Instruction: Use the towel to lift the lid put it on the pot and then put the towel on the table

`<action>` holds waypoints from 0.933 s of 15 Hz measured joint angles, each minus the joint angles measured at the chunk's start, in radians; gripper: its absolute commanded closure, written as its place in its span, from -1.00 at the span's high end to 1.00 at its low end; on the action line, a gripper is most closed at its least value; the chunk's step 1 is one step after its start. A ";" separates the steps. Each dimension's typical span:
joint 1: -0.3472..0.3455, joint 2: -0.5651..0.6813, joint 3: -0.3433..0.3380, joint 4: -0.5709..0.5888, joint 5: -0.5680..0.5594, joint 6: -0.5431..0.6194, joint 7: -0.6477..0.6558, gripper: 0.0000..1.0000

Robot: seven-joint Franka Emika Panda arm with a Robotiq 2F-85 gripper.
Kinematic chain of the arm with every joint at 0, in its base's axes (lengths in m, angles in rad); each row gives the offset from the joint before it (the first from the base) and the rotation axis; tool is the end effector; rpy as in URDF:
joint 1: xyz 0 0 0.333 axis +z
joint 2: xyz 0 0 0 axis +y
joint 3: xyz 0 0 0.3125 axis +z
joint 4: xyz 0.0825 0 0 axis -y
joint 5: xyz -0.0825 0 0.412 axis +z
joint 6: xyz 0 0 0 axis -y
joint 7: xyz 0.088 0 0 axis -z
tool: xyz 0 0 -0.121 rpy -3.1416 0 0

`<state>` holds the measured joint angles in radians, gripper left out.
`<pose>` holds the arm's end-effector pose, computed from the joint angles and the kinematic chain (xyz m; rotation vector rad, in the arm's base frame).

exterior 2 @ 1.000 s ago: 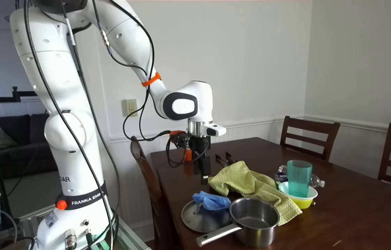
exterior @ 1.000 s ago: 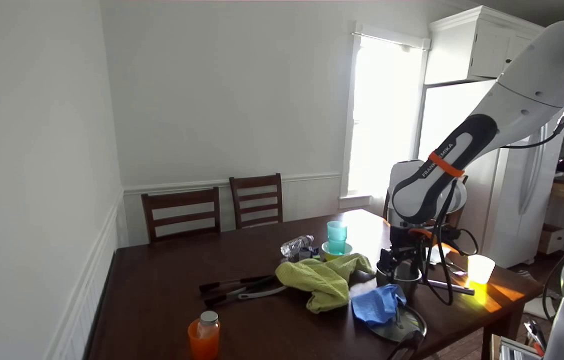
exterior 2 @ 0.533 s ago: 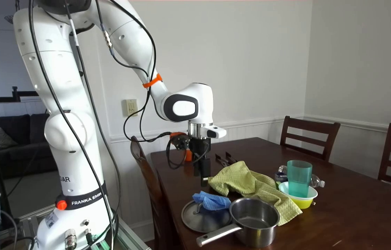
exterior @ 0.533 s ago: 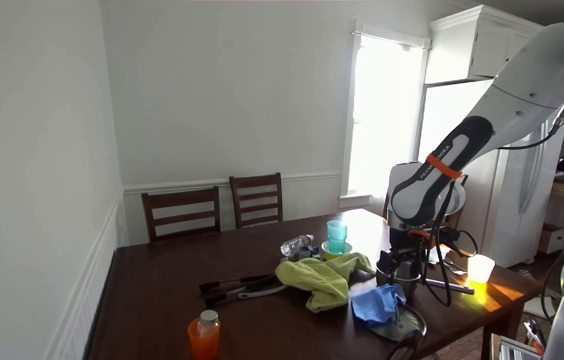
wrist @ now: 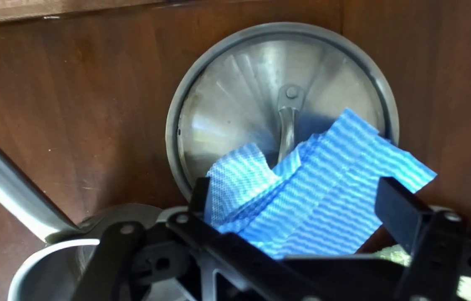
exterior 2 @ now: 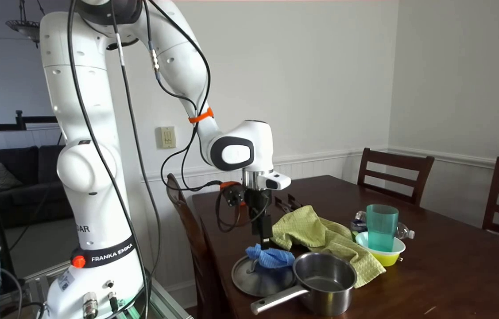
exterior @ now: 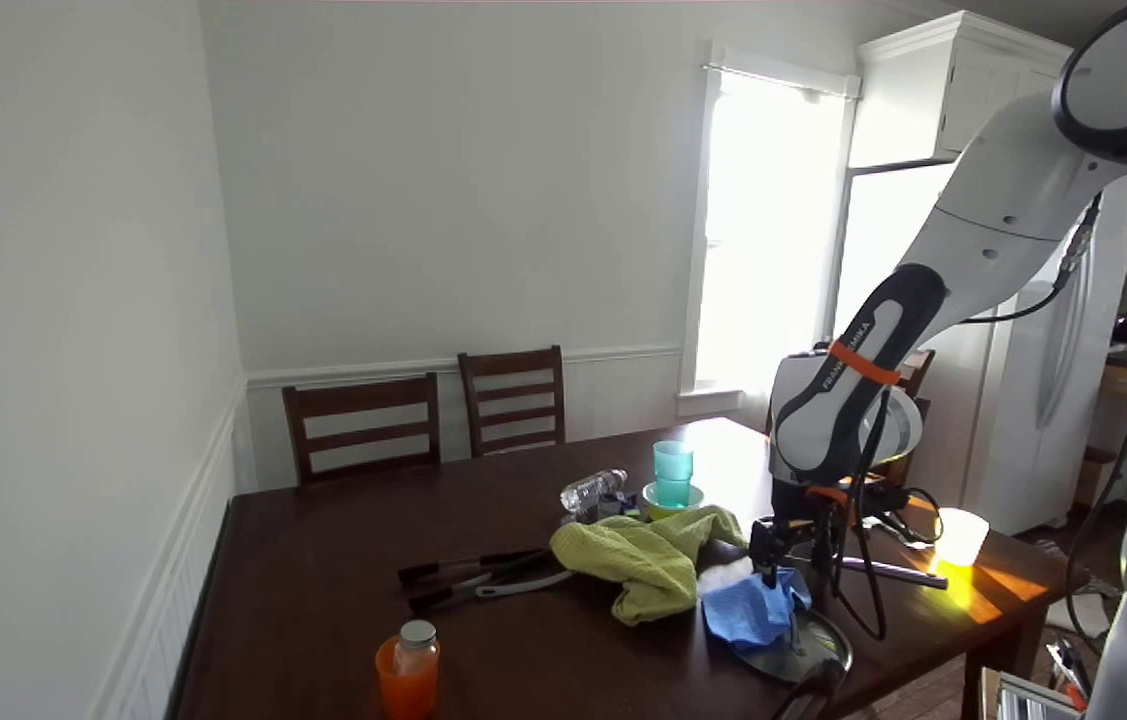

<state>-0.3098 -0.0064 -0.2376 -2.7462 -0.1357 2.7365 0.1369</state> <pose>0.3481 -0.2067 0.1776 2.9714 -0.8536 -0.0214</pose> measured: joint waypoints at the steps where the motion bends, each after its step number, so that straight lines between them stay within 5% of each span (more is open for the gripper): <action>1: 0.003 0.019 0.000 0.000 0.016 0.013 0.000 1.00; 9: 0.025 0.141 0.017 0.001 0.175 0.164 -0.032 1.00; 14: -0.008 0.180 0.103 0.002 0.336 0.217 -0.112 0.86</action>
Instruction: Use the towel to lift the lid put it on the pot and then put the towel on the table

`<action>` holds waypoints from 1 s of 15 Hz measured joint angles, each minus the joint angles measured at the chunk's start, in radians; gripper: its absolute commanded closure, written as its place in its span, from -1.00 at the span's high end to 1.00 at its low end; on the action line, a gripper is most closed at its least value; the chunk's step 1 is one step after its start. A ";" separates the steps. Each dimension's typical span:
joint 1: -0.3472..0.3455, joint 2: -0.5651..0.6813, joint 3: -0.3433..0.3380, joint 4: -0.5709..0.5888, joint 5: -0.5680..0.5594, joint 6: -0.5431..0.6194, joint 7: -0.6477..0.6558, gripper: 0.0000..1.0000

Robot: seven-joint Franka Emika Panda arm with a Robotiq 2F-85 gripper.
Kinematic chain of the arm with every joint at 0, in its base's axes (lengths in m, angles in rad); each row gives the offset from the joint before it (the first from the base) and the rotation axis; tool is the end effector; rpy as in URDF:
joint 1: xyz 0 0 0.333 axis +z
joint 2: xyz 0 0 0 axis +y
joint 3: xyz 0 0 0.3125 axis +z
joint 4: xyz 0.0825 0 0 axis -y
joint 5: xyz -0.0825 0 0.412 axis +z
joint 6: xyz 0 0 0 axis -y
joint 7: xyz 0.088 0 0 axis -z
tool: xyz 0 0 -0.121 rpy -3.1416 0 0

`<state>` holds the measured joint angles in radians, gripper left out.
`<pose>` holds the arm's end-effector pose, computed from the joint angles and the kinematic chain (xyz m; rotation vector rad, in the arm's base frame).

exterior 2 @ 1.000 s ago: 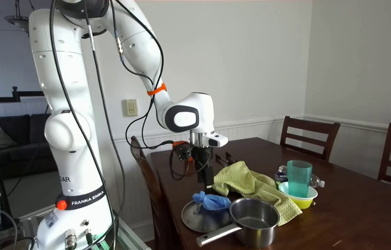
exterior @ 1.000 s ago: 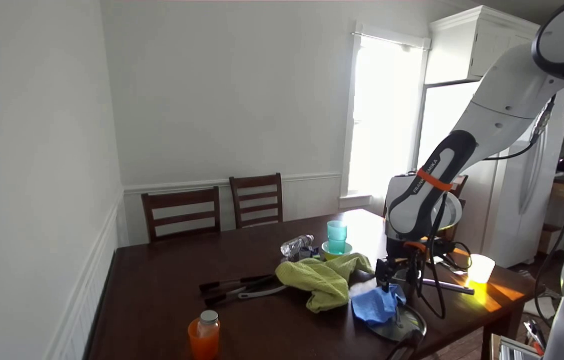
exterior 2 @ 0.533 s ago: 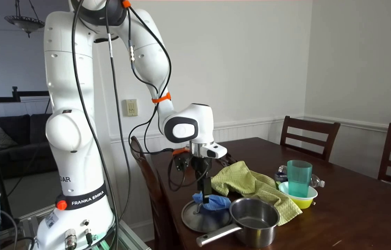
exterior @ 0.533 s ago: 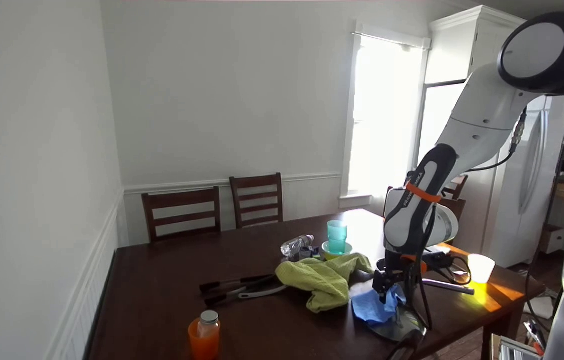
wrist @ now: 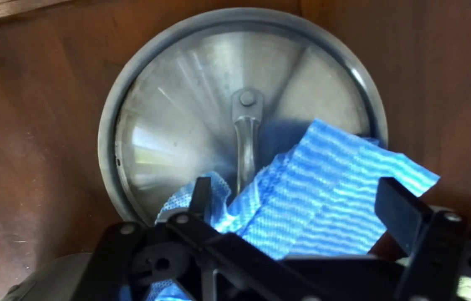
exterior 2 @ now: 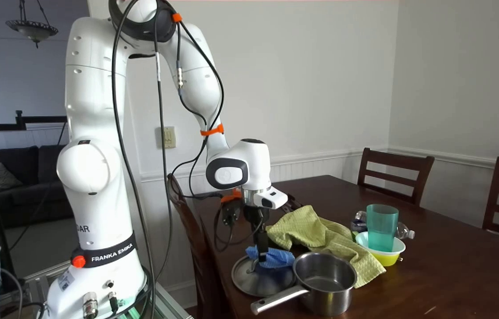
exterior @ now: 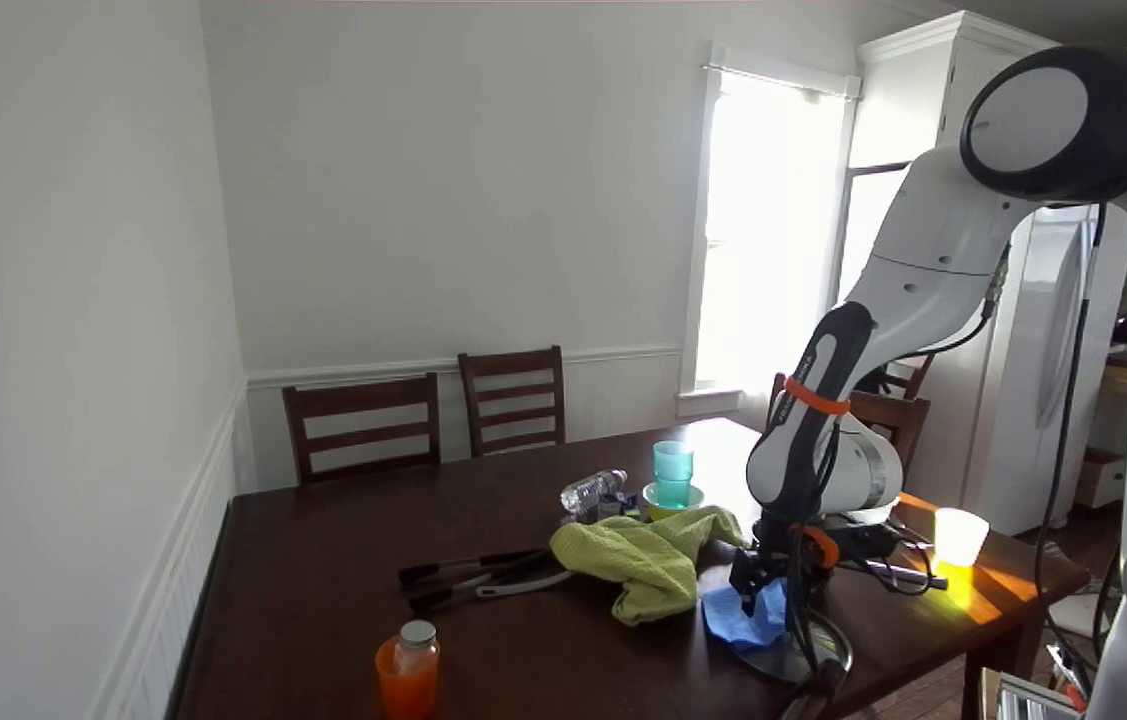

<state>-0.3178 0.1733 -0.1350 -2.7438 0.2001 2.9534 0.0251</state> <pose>0.3513 -0.1895 0.1263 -2.9570 1.0315 -0.0671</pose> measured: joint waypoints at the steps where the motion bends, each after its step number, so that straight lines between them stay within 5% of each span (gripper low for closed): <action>1: -0.011 0.005 0.021 0.001 0.030 0.007 -0.020 0.87; 9: -0.056 0.074 0.060 0.012 0.074 0.067 -0.073 0.96; 11: -0.063 0.092 0.060 0.017 0.074 0.081 -0.077 0.47; 15: -0.080 0.122 0.065 0.035 0.074 0.085 -0.087 -0.11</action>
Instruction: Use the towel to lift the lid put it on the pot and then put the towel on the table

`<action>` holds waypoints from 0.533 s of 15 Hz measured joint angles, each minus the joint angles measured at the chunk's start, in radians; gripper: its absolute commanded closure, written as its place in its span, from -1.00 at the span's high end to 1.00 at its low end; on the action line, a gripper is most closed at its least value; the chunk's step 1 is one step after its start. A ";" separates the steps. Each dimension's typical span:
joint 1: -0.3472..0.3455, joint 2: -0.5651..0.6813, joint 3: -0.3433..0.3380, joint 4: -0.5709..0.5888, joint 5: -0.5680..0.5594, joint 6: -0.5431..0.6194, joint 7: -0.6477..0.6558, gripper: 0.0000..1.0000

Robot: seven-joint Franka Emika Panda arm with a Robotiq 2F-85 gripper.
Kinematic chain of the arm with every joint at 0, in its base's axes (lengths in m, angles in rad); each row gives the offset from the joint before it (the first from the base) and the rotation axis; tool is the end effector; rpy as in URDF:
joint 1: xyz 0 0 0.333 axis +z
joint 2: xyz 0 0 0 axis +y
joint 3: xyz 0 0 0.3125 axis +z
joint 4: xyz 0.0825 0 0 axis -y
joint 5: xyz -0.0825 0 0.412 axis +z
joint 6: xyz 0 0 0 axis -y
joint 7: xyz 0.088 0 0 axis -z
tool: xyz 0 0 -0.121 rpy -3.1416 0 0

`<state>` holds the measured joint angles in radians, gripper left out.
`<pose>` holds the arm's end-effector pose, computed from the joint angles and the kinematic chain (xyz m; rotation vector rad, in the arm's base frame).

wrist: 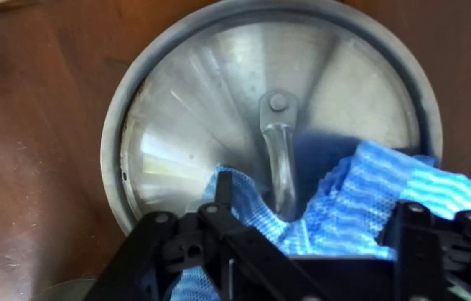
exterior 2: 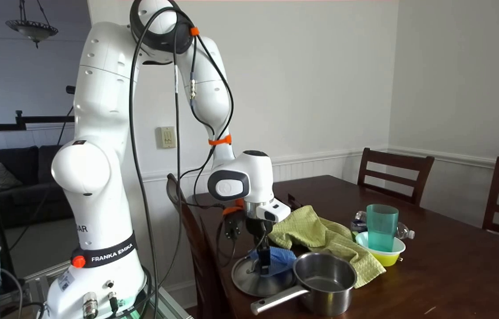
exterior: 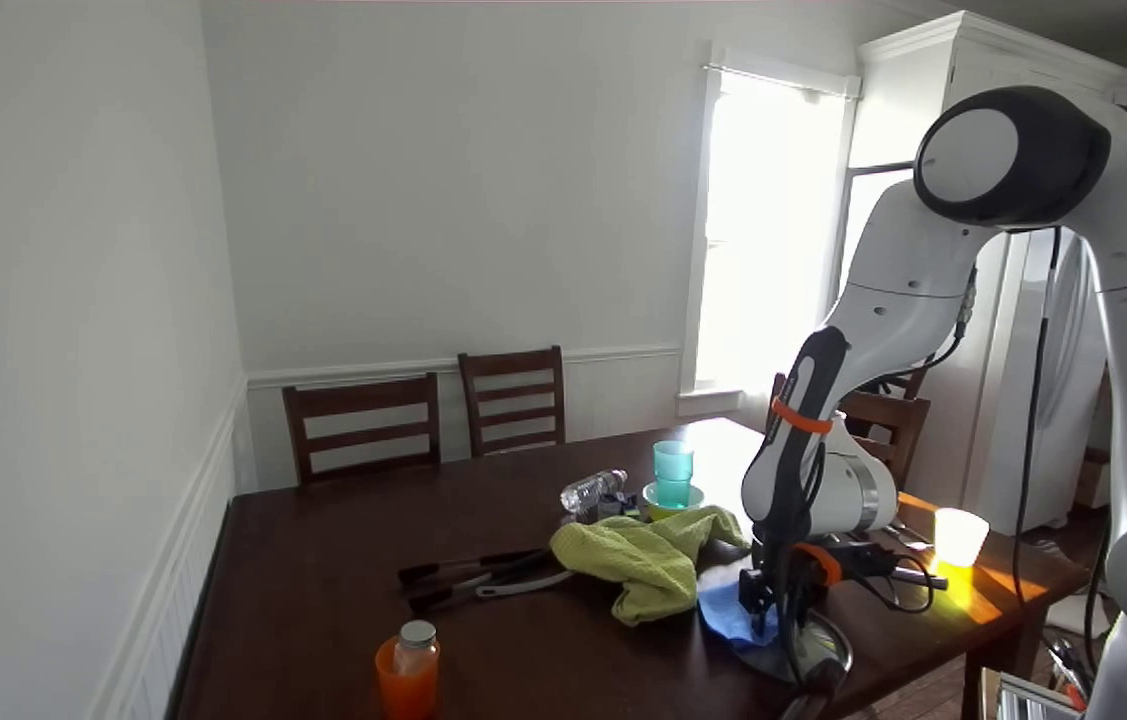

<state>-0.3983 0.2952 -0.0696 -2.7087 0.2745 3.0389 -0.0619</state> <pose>0.3442 -0.2008 0.0937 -2.9613 1.0395 -0.0630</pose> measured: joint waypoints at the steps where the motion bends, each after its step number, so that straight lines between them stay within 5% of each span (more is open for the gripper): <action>1: -0.006 0.006 0.004 0.005 0.000 0.001 -0.004 -0.23; 6: -0.016 0.006 0.010 0.024 0.000 0.002 -0.013 -0.91; 8: -0.016 0.004 0.006 0.025 -0.003 0.002 -0.014 -1.00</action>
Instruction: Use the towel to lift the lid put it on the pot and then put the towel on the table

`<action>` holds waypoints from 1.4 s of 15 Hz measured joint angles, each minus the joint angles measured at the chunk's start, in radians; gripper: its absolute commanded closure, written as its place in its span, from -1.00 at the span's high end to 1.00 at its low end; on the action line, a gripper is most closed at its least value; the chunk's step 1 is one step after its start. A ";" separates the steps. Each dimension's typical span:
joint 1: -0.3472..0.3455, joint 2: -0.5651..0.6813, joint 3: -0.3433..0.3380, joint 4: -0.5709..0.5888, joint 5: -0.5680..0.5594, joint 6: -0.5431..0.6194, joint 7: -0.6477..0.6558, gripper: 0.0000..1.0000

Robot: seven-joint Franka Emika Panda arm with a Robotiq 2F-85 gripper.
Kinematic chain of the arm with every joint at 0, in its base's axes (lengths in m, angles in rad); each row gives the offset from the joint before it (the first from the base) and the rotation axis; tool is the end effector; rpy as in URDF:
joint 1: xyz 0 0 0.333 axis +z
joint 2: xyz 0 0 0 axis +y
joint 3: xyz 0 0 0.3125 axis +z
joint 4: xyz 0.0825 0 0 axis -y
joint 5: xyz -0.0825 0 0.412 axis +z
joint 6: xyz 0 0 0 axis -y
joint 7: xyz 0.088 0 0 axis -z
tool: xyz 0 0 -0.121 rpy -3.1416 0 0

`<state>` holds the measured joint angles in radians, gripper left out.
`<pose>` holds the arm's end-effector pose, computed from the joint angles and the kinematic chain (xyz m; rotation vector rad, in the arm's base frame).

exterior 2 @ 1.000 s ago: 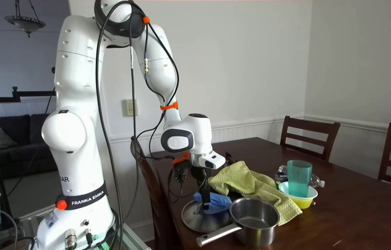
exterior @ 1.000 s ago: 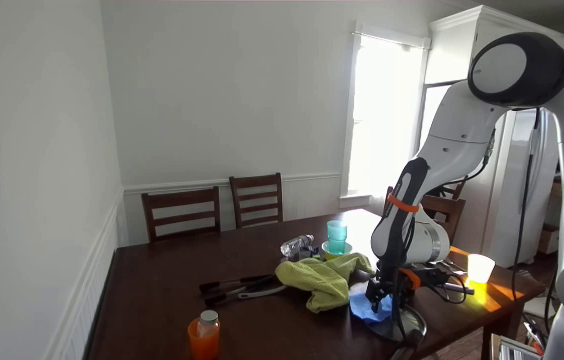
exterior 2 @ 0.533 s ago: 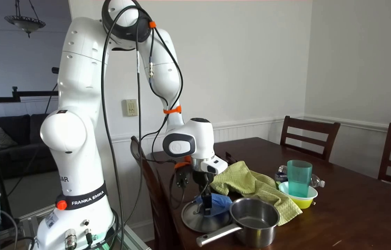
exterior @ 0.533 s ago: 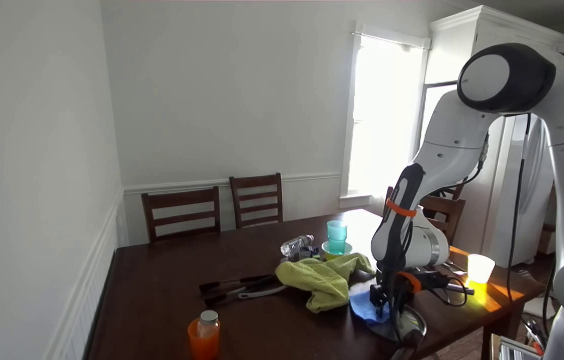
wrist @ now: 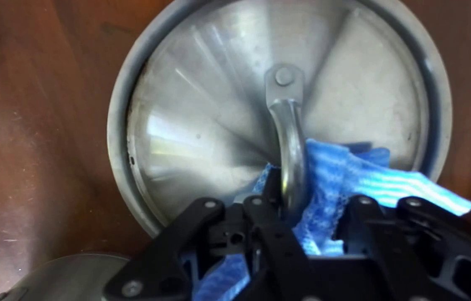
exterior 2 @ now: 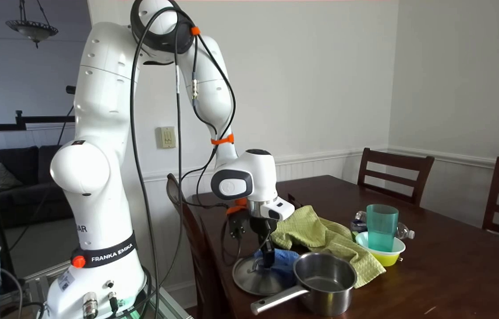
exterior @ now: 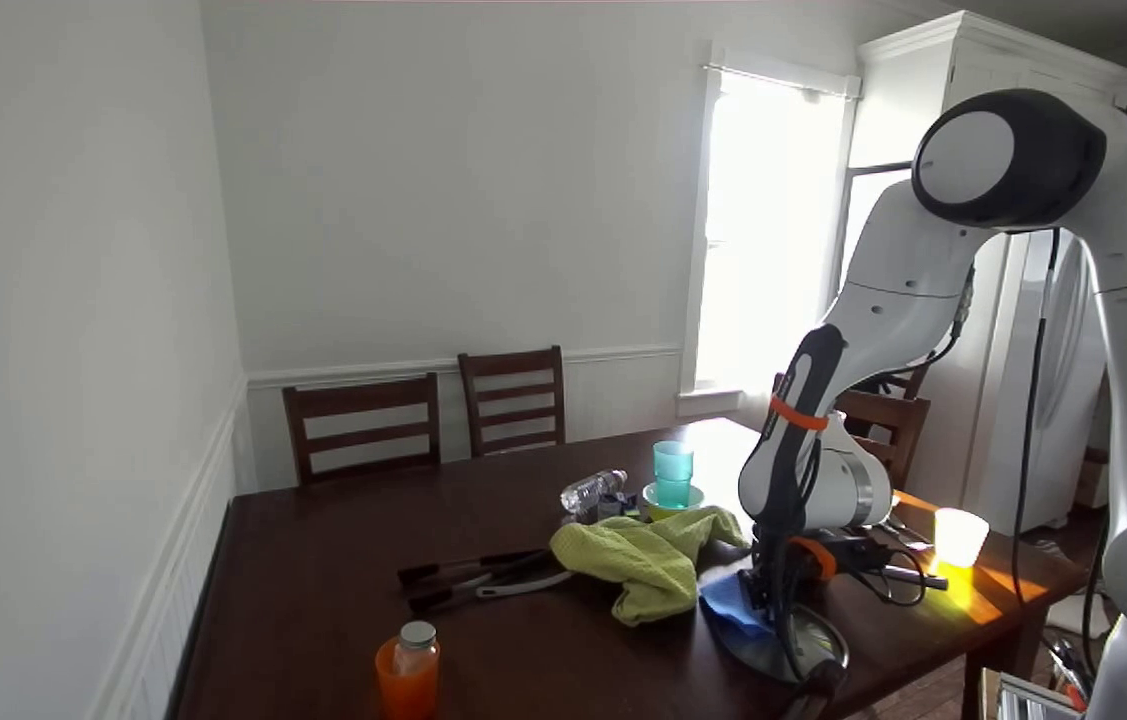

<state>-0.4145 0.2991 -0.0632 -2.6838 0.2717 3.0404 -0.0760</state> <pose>0.3531 -0.2092 0.0980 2.9664 -1.0291 0.0979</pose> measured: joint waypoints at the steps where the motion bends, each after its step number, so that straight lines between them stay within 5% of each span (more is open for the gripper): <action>1: 0.000 -0.001 -0.002 0.000 -0.001 -0.001 -0.003 -0.98; 21: 0.075 -0.299 -0.136 0.006 -0.107 -0.329 -0.081 -0.94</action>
<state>-0.3397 0.0003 -0.1991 -2.6779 0.1643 2.7111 -0.1568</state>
